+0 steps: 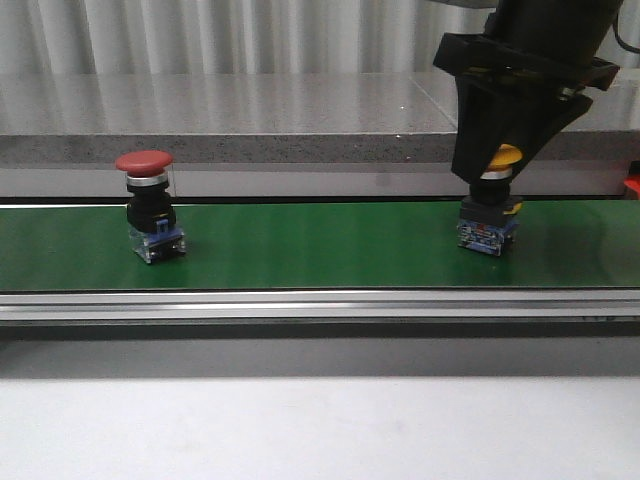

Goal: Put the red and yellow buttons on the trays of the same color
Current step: 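Lower the right gripper and grasp the yellow button on the belt, then lower the yellow button into the yellow tray and open the right gripper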

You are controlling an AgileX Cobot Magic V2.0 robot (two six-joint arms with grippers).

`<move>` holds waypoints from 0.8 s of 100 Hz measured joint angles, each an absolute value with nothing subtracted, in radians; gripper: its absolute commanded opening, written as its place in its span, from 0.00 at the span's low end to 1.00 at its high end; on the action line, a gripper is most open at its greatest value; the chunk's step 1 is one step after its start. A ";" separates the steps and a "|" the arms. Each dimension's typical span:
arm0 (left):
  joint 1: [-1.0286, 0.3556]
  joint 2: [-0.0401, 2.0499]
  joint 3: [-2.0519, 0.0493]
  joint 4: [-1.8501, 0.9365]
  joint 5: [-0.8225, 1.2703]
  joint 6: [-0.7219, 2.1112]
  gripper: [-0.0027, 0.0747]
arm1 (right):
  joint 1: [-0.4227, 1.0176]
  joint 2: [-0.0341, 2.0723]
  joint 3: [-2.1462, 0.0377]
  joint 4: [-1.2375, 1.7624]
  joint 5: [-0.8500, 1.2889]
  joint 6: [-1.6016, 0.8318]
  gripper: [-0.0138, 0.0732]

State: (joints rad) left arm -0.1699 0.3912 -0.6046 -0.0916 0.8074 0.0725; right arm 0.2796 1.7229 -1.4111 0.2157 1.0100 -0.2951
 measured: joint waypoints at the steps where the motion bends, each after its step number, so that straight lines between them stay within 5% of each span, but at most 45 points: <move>1: -0.170 0.391 -0.605 -0.092 0.807 0.073 0.01 | 0.280 1.723 -1.411 0.216 1.010 -0.295 0.36; 33: -0.170 0.391 -0.605 -0.092 0.807 0.073 0.01 | 0.226 1.623 -1.411 0.216 0.999 -0.195 0.36; 80: -0.170 0.391 -0.605 -0.092 0.807 0.073 0.01 | -0.130 1.452 -1.385 0.216 1.017 0.016 0.36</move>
State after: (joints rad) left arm -0.1699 0.3912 -0.6046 -0.0916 0.8074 0.0725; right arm -0.1300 1.4516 -1.3846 0.2157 1.0170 0.0156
